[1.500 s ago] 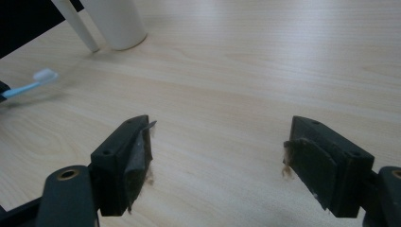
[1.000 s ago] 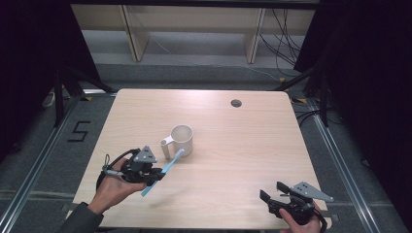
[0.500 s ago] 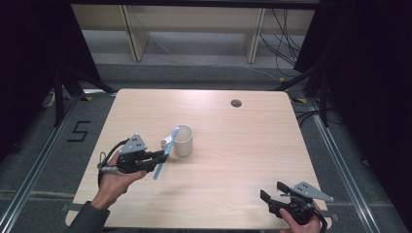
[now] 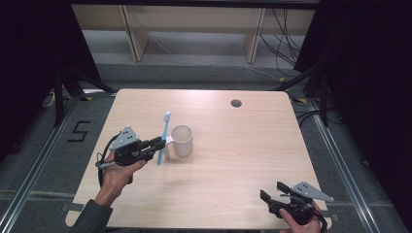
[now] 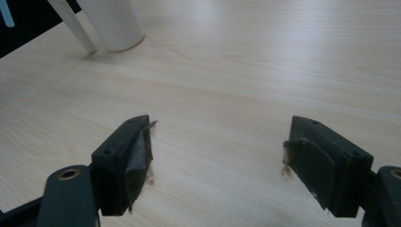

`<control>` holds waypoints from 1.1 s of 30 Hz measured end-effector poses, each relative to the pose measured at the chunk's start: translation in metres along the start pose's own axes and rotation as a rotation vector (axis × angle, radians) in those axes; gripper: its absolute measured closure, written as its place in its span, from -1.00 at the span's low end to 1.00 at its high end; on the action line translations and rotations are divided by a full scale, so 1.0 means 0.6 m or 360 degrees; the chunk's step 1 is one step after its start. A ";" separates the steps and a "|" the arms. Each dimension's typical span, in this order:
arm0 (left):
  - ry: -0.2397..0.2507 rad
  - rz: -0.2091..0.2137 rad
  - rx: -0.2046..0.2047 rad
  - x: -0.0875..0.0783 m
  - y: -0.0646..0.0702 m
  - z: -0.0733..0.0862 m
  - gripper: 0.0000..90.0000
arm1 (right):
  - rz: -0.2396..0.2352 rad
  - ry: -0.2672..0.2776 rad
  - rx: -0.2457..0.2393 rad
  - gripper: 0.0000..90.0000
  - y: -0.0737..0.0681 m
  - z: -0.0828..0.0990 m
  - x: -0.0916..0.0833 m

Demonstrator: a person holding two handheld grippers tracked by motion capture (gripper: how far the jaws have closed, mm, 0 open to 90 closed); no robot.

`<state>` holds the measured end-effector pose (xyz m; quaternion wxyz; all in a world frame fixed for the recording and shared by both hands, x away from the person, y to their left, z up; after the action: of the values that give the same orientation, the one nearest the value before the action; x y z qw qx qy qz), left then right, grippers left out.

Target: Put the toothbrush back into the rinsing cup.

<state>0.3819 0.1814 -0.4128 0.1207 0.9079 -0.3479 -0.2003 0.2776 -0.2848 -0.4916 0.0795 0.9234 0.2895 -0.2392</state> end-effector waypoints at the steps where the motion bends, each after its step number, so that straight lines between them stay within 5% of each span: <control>1: 0.0015 0.0016 -0.0012 0.001 -0.003 -0.001 0.74 | -0.0002 -0.0005 0.0002 -0.47 0.000 0.000 0.000; 15: 0.0236 0.0017 -0.0074 0.019 -0.026 -0.013 0.74 | 0.0000 -0.0006 0.0000 -0.47 0.000 0.000 0.000; 33: 0.0387 -0.0029 -0.0023 0.038 -0.042 -0.015 0.74 | -0.0004 -0.0003 0.0000 -0.47 0.000 0.000 0.001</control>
<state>0.4162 0.1851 -0.4203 0.1667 0.9278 -0.3208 -0.0923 0.2779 -0.2843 -0.4915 0.0795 0.9228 0.2905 -0.2401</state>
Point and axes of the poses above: each handheld gripper's, and its own axes: x roughly forward along the jaws, z roughly out of its underside, y roughly to its right, the point moved 1 cm from there along x, roughly forward along the jaws, and after that the axes turned 15 degrees about -x, right-handed, at the moved point
